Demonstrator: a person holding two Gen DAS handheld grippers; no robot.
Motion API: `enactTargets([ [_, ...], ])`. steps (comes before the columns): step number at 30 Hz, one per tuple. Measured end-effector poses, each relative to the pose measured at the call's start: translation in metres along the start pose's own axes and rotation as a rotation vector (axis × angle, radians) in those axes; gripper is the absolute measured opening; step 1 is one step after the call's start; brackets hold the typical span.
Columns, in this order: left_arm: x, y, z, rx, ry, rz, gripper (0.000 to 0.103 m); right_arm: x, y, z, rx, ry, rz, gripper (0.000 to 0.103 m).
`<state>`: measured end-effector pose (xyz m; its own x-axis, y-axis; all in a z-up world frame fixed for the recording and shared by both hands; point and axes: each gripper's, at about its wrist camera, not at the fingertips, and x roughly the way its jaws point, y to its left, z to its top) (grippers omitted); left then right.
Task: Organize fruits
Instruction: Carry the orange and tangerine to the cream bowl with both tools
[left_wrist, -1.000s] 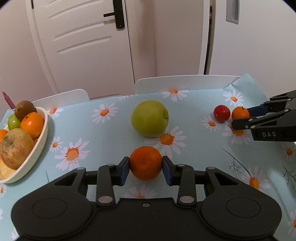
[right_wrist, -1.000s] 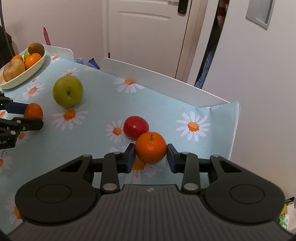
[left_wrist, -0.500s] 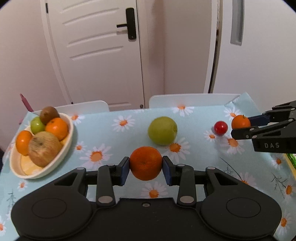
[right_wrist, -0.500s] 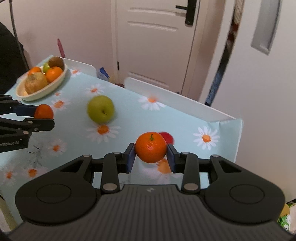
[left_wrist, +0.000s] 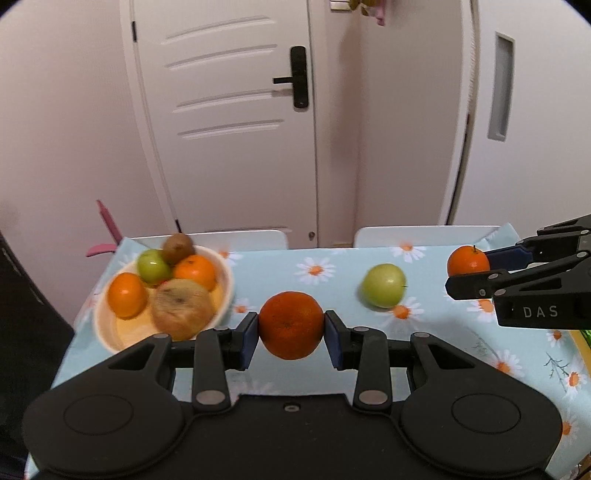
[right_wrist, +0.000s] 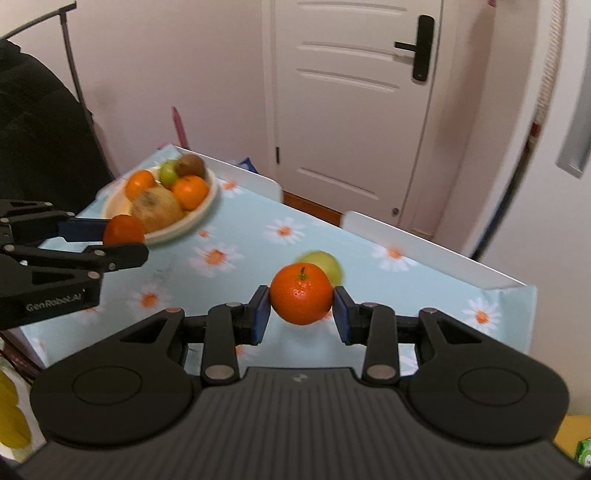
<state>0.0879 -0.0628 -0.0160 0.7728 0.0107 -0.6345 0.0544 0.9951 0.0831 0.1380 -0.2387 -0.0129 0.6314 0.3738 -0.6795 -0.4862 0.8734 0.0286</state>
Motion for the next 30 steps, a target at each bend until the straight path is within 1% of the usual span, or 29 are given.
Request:
enactTargets([
  [8,-0.013,0.059,0.003,-0.02,-0.005,0.029,0.042,0.004,0.057,0.027,0.002,-0.009,0.039,0.051],
  [16,-0.005,0.113,0.003,-0.019,0.004,0.034,0.042,0.029,0.105,0.048,0.007,0.0,0.053,0.051],
  [23,0.02,0.157,0.001,-0.001,0.031,0.016,0.042,0.058,0.136,0.064,0.036,0.018,0.033,0.051],
  [30,0.058,0.188,-0.002,0.028,0.064,-0.016,0.042,0.089,0.157,0.071,0.08,0.042,-0.01,0.051],
])
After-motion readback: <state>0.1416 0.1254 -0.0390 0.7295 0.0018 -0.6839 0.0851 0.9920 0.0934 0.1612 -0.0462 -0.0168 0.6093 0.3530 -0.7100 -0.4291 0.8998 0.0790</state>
